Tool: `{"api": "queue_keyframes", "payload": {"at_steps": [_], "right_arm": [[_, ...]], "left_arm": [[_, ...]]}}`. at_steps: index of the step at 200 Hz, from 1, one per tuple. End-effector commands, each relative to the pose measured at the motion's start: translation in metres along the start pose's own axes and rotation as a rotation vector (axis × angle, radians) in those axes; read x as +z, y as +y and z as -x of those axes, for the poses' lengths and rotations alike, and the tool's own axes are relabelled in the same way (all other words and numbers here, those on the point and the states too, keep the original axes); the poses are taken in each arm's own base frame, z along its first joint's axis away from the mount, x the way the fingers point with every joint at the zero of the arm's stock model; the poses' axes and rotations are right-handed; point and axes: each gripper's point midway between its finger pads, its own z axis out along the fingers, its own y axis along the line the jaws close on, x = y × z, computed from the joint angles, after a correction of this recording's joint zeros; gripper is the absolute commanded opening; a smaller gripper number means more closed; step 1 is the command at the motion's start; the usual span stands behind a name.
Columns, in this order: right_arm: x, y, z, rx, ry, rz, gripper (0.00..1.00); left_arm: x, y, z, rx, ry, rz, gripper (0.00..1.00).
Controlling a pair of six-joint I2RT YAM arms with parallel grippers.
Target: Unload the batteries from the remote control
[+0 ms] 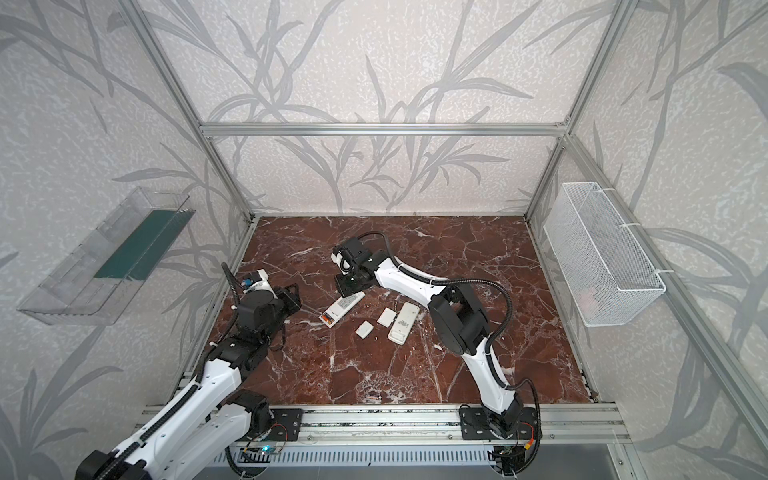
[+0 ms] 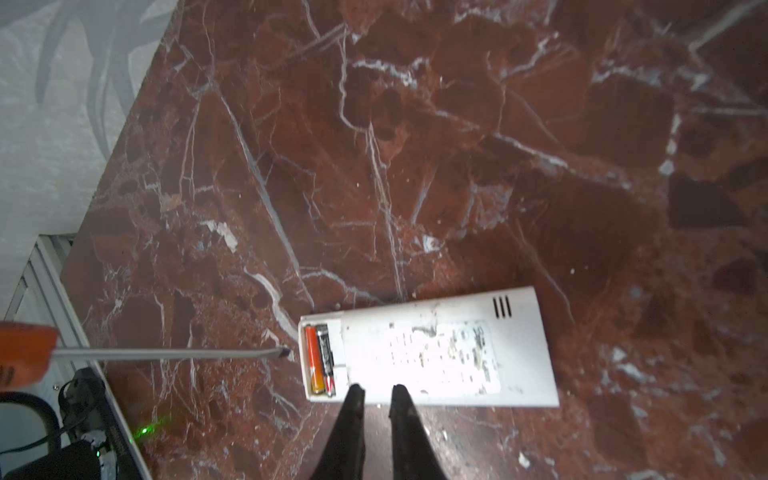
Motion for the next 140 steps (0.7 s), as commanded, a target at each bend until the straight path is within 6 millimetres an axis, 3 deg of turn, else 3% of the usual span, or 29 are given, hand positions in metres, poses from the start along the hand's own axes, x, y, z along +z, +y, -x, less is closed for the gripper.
{"api": "queue_keyframes", "payload": {"at_steps": [1, 98, 140], "right_arm": [[0.02, -0.008, -0.015, -0.034, 0.076, -0.032, 0.16], [0.05, -0.025, -0.034, -0.056, 0.157, -0.065, 0.16], [0.061, -0.034, -0.047, -0.055, 0.194, -0.08, 0.16]], "left_arm": [[0.004, 0.003, 0.005, -0.037, -0.038, 0.012, 0.0], [0.019, 0.016, -0.014, -0.018, 0.007, 0.056, 0.0], [0.013, 0.017, -0.016, 0.08, 0.047, 0.13, 0.0]]}}
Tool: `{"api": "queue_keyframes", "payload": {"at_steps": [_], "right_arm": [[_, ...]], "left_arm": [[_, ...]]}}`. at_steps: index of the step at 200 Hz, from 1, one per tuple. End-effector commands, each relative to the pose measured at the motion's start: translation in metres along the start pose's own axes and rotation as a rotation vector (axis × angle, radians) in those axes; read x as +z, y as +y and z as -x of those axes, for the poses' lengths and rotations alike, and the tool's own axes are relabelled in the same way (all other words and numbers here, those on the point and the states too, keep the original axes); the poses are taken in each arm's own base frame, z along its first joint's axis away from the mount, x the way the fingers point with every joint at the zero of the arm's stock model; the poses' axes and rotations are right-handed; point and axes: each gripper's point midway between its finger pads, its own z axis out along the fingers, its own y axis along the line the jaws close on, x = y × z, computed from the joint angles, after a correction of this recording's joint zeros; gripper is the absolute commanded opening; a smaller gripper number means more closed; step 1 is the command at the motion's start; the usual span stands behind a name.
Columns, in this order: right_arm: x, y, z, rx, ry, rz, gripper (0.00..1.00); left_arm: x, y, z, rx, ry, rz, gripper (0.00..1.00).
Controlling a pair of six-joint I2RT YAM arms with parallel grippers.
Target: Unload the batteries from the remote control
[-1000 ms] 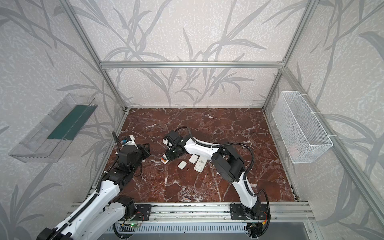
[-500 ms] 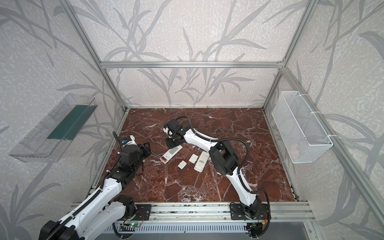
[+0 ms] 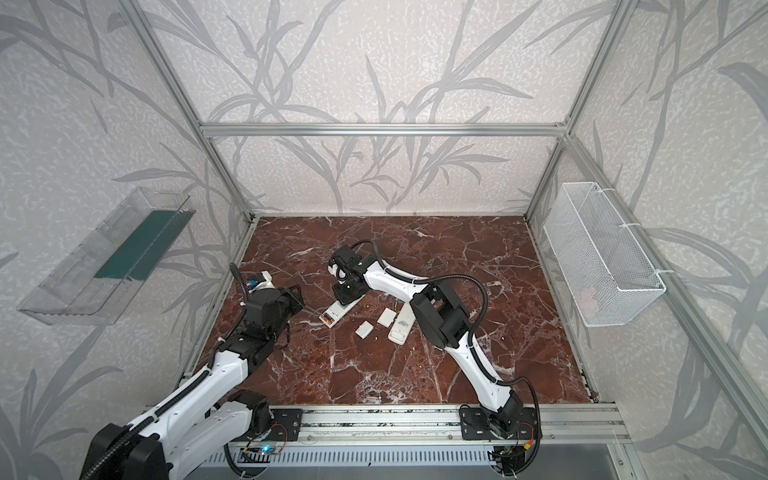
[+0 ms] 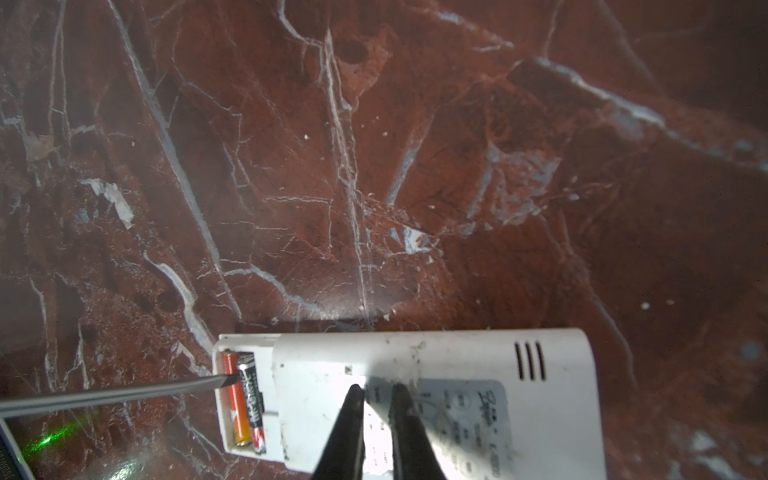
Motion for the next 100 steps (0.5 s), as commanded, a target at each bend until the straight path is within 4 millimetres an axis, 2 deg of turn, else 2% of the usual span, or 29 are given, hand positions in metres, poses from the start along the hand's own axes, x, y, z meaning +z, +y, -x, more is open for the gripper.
{"api": "queue_keyframes", "payload": {"at_steps": [1, 41, 67, 100], "right_arm": [[0.016, -0.008, -0.016, -0.007, 0.061, -0.026, 0.16], [0.024, -0.013, -0.027, 0.006, 0.096, -0.029, 0.16], [0.026, -0.015, -0.033, 0.013, 0.111, -0.03, 0.16], [0.03, -0.02, -0.043, 0.029, 0.144, -0.031, 0.16]], "left_arm": [[-0.004, 0.008, -0.002, 0.085, 0.019, 0.088, 0.0], [-0.011, 0.009, -0.018, 0.211, 0.037, 0.244, 0.0], [-0.013, 0.008, -0.02, 0.261, 0.039, 0.346, 0.0], [-0.015, -0.003, -0.019, 0.338, 0.007, 0.433, 0.0]]}}
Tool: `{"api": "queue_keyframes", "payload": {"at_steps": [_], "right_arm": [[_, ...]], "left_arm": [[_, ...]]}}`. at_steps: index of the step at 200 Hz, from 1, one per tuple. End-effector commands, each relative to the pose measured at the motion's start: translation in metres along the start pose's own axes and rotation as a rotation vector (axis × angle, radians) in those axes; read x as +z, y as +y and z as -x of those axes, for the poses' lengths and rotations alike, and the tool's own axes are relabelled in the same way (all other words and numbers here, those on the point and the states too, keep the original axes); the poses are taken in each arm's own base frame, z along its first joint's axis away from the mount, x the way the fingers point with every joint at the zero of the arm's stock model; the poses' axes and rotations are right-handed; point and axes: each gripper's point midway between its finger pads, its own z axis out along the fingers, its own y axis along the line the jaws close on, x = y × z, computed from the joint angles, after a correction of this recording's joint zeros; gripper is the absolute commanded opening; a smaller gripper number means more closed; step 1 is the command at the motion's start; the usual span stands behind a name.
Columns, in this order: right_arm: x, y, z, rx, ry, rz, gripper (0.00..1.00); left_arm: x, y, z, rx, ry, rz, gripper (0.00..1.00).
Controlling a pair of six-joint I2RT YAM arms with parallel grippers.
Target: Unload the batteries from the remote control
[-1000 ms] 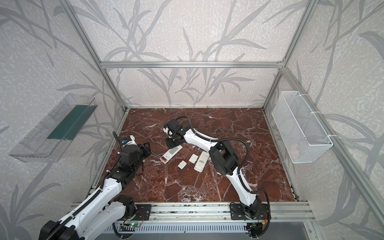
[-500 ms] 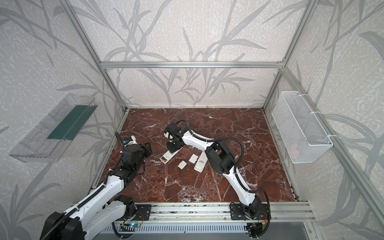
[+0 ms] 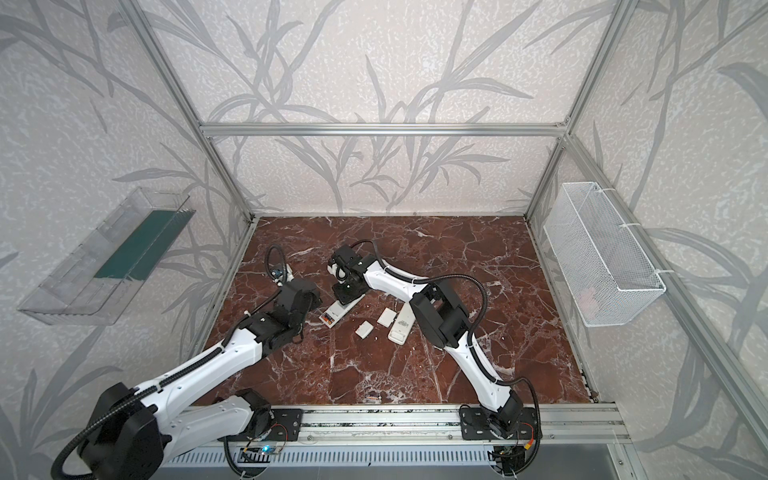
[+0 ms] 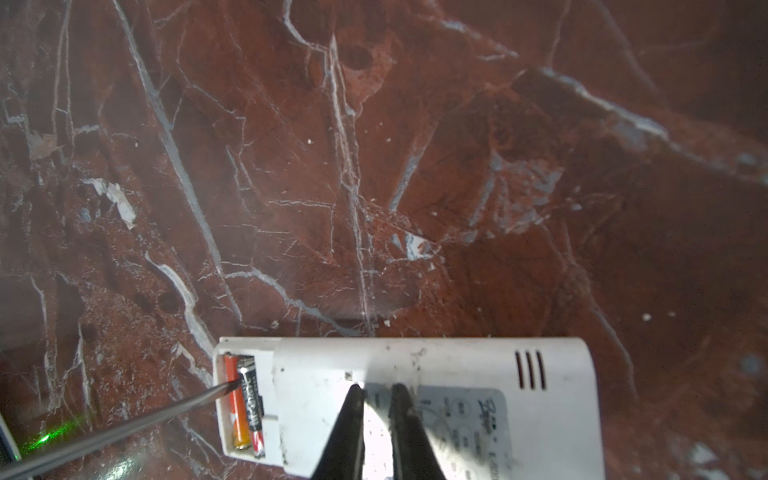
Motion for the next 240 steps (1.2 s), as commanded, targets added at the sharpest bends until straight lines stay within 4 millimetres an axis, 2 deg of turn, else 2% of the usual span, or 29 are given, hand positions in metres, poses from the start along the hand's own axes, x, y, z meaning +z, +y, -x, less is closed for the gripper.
{"api": "queue_keyframes", "payload": {"at_steps": [1, 43, 76, 103, 125, 166, 185, 211, 240], "right_arm": [[0.028, -0.02, -0.044, 0.04, 0.143, -0.038, 0.16], [0.035, -0.027, -0.058, 0.069, 0.177, -0.04, 0.16], [0.036, -0.028, -0.063, 0.075, 0.191, -0.038, 0.15], [0.037, -0.032, -0.068, 0.086, 0.2, -0.04, 0.15], [0.036, -0.033, -0.07, 0.093, 0.203, -0.041, 0.15], [0.036, -0.035, -0.073, 0.109, 0.2, -0.04, 0.16], [0.036, -0.035, -0.074, 0.112, 0.204, -0.039, 0.15], [0.036, -0.034, -0.075, 0.113, 0.203, -0.04, 0.16], [0.03, -0.033, -0.073, 0.11, 0.187, -0.04, 0.16]], "left_arm": [[-0.004, 0.031, -0.01, 0.135, -0.008, 0.218, 0.0], [-0.018, 0.027, -0.01, 0.154, -0.098, 0.32, 0.0], [-0.034, 0.05, -0.019, 0.002, -0.131, 0.363, 0.0], [-0.035, 0.063, -0.034, -0.127, -0.126, 0.282, 0.0], [-0.031, 0.066, -0.045, -0.245, -0.135, 0.163, 0.0], [-0.035, 0.069, -0.037, -0.342, -0.195, 0.064, 0.0], [-0.034, 0.06, -0.033, -0.356, -0.214, -0.01, 0.0], [-0.034, 0.052, -0.023, -0.266, -0.225, -0.019, 0.0], [-0.033, 0.016, -0.007, -0.129, -0.201, -0.214, 0.0]]}}
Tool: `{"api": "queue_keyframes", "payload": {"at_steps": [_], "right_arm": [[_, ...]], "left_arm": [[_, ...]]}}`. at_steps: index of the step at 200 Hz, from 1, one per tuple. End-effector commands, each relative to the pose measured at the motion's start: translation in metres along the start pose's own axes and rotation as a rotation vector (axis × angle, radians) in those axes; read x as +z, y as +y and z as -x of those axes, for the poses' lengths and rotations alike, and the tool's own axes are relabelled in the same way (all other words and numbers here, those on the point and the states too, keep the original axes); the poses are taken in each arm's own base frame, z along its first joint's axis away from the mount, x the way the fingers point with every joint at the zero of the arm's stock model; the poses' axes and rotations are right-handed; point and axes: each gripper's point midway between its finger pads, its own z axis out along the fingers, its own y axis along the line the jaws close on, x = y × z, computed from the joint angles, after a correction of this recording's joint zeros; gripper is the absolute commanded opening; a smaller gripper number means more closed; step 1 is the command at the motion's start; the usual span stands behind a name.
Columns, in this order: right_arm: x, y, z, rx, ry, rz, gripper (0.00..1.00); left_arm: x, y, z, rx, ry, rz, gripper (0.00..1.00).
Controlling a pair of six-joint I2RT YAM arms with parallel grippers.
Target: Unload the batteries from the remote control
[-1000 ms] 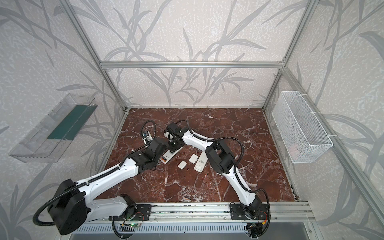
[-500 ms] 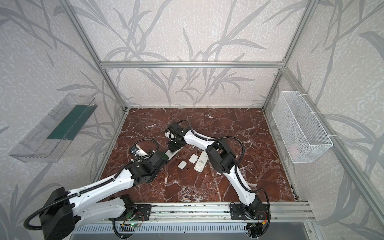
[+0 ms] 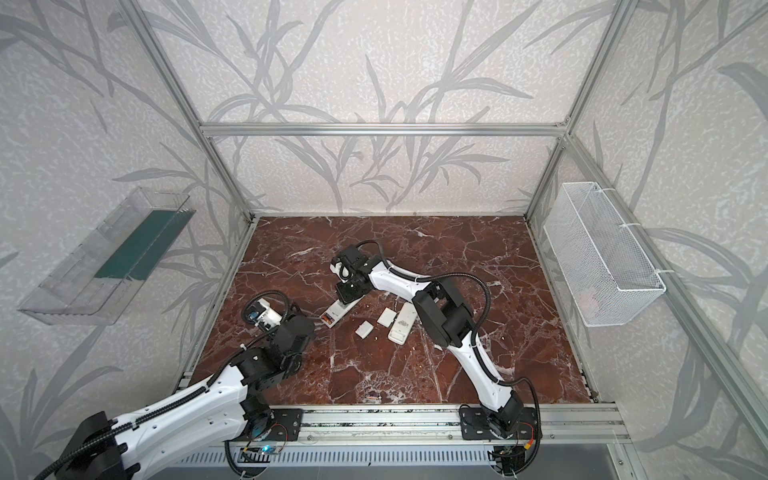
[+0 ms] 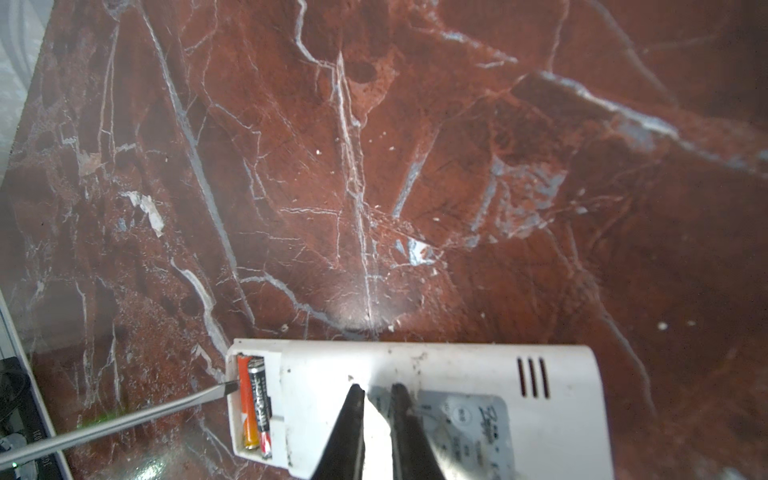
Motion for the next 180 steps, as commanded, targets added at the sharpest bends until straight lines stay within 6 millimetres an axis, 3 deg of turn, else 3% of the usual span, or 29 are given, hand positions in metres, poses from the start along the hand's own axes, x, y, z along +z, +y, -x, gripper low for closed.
{"api": "queue_keyframes", "payload": {"at_steps": [1, 16, 54, 81, 99, 139, 180], "right_arm": [[0.024, -0.033, -0.068, 0.08, 0.204, -0.098, 0.16], [0.011, -0.027, -0.061, 0.077, 0.167, -0.09, 0.18], [-0.03, -0.008, -0.031, 0.065, 0.047, -0.076, 0.33], [-0.048, -0.005, -0.032, 0.086, 0.017, -0.083, 0.37], [-0.047, -0.009, -0.045, 0.122, 0.021, -0.089, 0.36], [-0.025, -0.024, -0.07, 0.18, 0.063, -0.108, 0.32], [-0.004, -0.028, -0.052, 0.178, 0.05, -0.104, 0.31]], "left_arm": [[0.002, -0.035, 0.0, 0.155, 0.054, -0.191, 0.0], [0.003, -0.042, 0.006, 0.177, 0.081, -0.249, 0.0], [0.019, -0.033, 0.008, 0.272, 0.195, -0.257, 0.0], [0.033, -0.026, 0.007, 0.319, 0.266, -0.267, 0.0], [0.041, -0.029, 0.006, 0.348, 0.297, -0.295, 0.0], [0.049, -0.038, 0.004, 0.331, 0.327, -0.373, 0.0], [0.036, -0.052, 0.003, 0.301, 0.335, -0.474, 0.0]]}}
